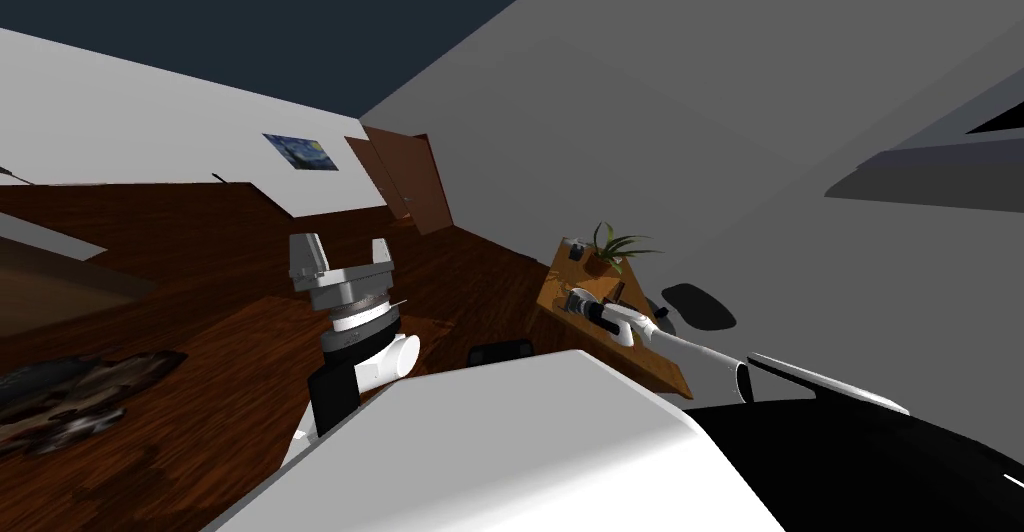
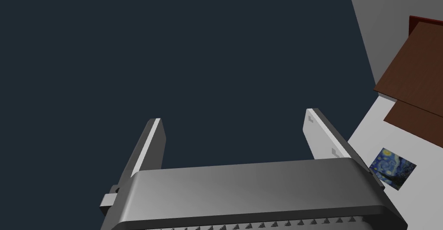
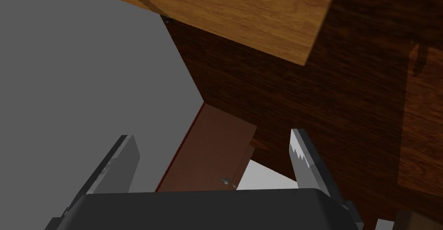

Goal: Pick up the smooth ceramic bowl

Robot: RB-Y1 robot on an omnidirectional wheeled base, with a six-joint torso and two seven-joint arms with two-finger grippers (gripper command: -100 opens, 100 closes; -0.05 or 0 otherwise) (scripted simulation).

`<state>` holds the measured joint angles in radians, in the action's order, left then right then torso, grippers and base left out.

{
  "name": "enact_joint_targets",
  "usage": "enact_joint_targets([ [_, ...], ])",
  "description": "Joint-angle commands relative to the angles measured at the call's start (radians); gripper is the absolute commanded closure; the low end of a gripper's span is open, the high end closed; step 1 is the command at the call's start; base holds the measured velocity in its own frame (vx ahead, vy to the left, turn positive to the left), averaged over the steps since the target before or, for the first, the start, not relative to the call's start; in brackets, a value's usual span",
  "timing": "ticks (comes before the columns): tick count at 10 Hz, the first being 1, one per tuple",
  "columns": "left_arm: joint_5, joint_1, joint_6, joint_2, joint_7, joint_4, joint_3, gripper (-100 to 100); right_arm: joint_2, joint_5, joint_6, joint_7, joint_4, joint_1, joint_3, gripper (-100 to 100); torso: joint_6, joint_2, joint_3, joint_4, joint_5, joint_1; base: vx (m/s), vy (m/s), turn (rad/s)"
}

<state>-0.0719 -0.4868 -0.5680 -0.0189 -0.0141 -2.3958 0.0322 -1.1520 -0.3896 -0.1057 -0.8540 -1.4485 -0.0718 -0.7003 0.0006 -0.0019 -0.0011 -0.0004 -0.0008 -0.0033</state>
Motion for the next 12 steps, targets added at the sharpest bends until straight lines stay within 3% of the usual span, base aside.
enact_joint_targets([
  [1, 0.0, 0.0, 0.0, 0.0, 0.0, 0.0, 0.0, 0, -0.039, -0.013, 0.002, -0.027, 0.036, 0.003, -0.047, -100, 0.0, 0.0, 0.0, 0.0, 0.0, 0.0, 0.036, -0.036, 0.021],
  [4, 0.0, 0.0, 0.0, 0.0, 0.0, 0.0, 0.0, 0, -0.112, -0.044, 0.005, -0.091, 0.104, -0.015, -0.141, -100, 0.0, -0.001, -0.001, 0.0, 0.0, -0.001, 0.063, -0.057, 0.024],
  [5, 0.0, 0.0, 0.0, 0.0, 0.0, 0.0, 0.0, 0, -0.112, -0.044, 0.005, -0.091, 0.104, -0.015, -0.144, -100, 0.0, -0.002, -0.001, 0.0, 0.0, -0.001, 0.046, -0.039, 0.006],
  [9, 0.0, 0.0, 0.0, 0.0, 0.0, 0.0, 0.0, 0, -0.145, -0.069, 0.006, -0.139, 0.157, -0.048, -0.239, -100, 0.0, -0.001, 0.0, 0.0, -0.001, -0.002, 0.052, -0.056, 0.023],
  [10, 0.0, 0.0, 0.0, 0.0, 0.0, 0.0, 0.0, 0, -0.142, -0.067, 0.018, -0.133, 0.141, -0.043, -0.231, -100, 0.0, -0.002, -0.001, 0.0, 0.0, -0.002, 0.031, -0.031, 0.004],
  [11, 0.0, 0.0, 0.0, 0.0, 0.0, 0.0, 0.0, 0, -0.145, -0.067, 0.02, -0.133, 0.138, -0.044, -0.235, 0, -0.001, -0.001, 0.0, 0.0, -0.001, 0.0, 0.0, 0.0, 0.0],
  [12, 0.0, 0.0, 0.0, 0.0, 0.0, 0.0, 0.0, 0, -0.111, -0.076, 0.032, -0.136, 0.162, -0.044, -0.231, -100, -0.001, 0.0, 0.0, 0.0, -0.001, 0.0, 0.01, -0.012, 0.069],
])
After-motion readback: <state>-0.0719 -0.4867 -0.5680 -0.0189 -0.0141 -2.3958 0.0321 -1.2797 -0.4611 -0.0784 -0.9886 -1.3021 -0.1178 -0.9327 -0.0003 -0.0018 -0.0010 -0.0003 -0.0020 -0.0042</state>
